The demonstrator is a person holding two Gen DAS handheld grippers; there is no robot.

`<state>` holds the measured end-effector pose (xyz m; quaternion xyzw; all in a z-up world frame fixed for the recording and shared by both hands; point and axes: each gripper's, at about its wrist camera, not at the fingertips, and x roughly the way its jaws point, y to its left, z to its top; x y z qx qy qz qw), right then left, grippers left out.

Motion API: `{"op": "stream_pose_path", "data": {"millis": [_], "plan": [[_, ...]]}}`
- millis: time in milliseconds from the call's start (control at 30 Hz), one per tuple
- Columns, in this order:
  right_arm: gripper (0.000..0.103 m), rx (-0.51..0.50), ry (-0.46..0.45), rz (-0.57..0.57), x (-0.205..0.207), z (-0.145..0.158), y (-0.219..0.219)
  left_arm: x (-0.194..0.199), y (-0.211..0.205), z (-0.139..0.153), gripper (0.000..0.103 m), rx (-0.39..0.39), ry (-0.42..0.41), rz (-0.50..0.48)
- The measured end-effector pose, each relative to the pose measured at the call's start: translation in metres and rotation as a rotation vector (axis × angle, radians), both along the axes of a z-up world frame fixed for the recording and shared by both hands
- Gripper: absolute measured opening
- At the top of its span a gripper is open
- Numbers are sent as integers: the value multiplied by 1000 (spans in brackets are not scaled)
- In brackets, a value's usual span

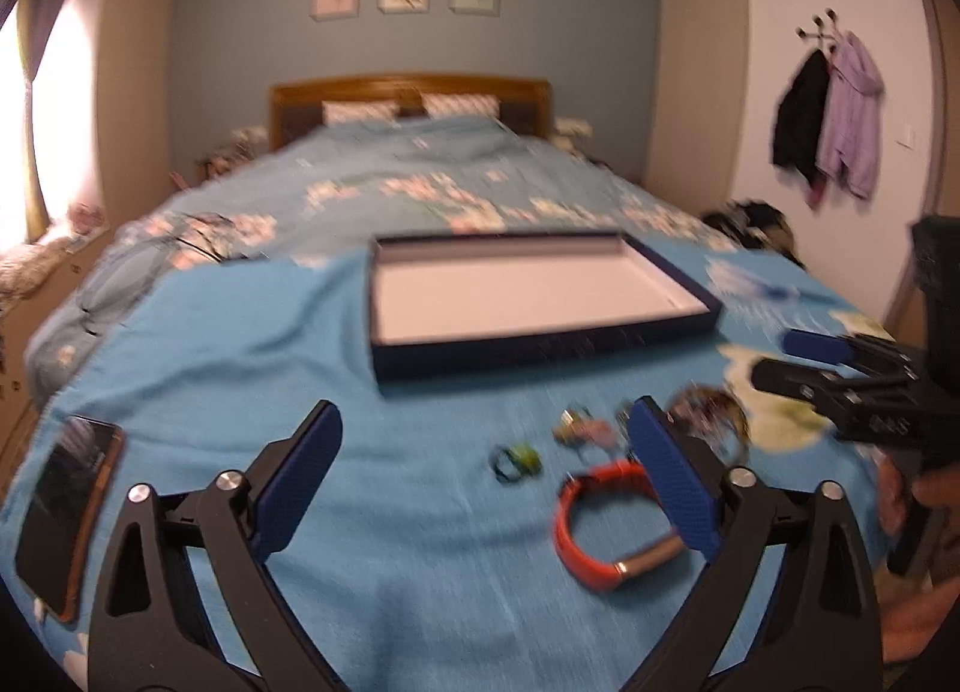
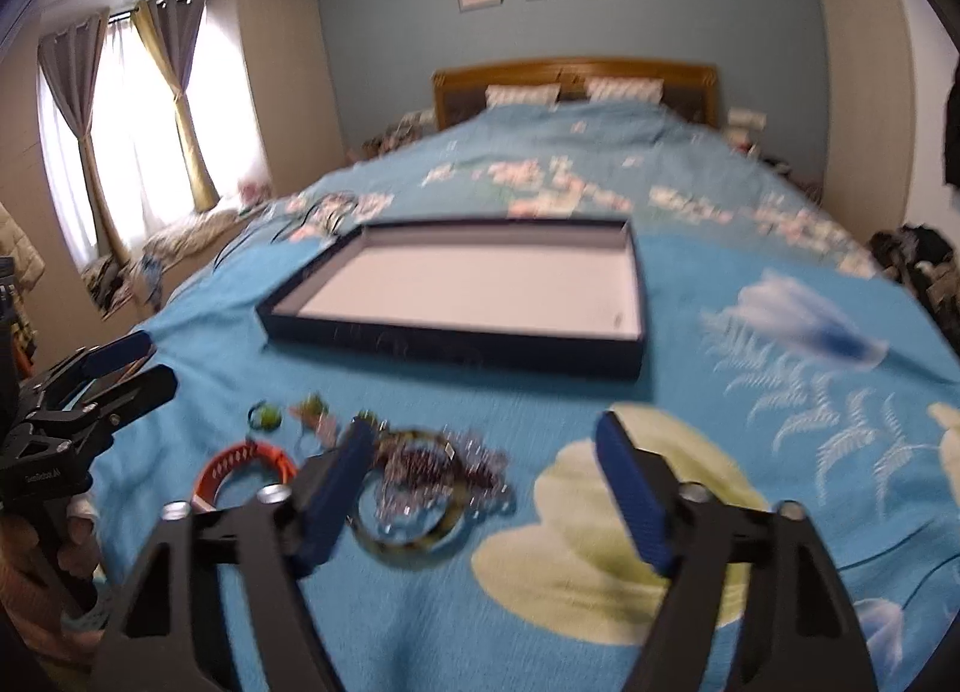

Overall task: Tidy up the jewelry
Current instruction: 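Grasp the orange watch band with the left gripper while the right gripper grasps the tortoiseshell bangle, then carry the watch and bangle with both grippers over the white tray box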

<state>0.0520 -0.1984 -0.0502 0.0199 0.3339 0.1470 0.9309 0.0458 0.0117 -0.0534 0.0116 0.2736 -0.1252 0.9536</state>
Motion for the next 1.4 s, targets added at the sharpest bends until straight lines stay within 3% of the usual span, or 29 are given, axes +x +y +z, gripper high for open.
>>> {"op": "stream_pose_path", "data": {"millis": [133, 233, 533, 700, 800, 867, 1067, 1400], "plan": [[50, 1, 77, 48, 5, -8, 3, 8, -10, -15, 82, 36, 77, -62], [35, -7, 118, 71, 8, -14, 5, 12, -16, -26, 76, 22, 139, -113], [19, 49, 216, 98, 11, -22, -1, 23, -29, -45, 51, 12, 253, -197], [17, 62, 250, 104, 16, -26, 3, 29, -30, -46, 38, -11, 297, -222], [11, 83, 270, 95, 20, -28, 0, 30, -30, -46, 33, -21, 315, -231], [6, 100, 273, 87, 20, -29, -4, 31, -30, -47, 24, -15, 328, -231], [5, 127, 260, 80, 21, -24, -9, 34, -27, -46, 7, -3, 334, -216], [5, 170, 202, 73, 31, -3, -19, 33, -19, -29, 6, -51, 298, -221]]}}
